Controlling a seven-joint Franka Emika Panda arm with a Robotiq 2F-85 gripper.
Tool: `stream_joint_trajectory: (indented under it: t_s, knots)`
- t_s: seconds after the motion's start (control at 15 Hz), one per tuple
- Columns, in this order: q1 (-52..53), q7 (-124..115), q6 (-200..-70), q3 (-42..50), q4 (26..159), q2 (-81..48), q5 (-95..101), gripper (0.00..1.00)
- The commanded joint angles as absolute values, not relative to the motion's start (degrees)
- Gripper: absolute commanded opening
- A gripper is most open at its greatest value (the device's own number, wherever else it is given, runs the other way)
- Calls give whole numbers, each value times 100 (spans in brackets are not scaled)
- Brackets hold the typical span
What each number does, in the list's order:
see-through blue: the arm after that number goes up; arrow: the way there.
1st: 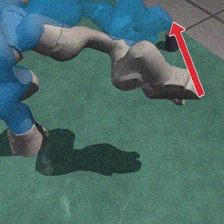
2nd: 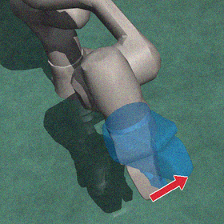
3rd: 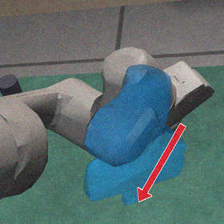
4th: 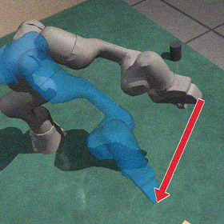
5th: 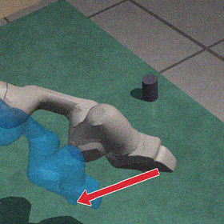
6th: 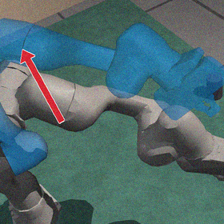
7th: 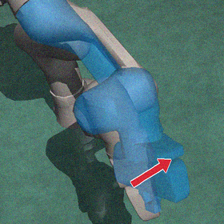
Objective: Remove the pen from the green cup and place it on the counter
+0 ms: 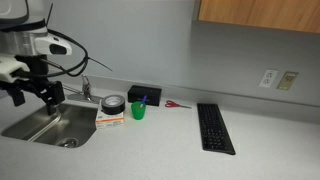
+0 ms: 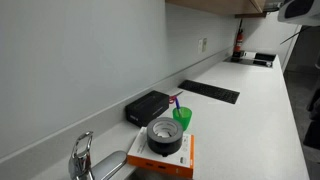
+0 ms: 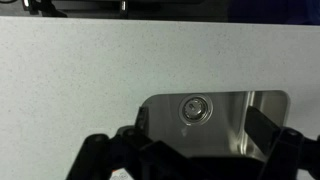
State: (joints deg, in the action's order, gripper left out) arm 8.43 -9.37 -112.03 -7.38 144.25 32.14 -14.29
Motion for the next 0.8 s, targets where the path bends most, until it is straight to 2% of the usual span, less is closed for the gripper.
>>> stream_joint_trajectory:
  t_s: [0.0, 0.4, 0.73]
  knots:
    - [813, -924, -11186, -762, 14415, 3211, -1440, 100]
    - [796, -936, -11238, -794, 14437, 3212, -1376, 100]
    - [224, -1047, -11948, -591, 14176, 2761, -720, 100]
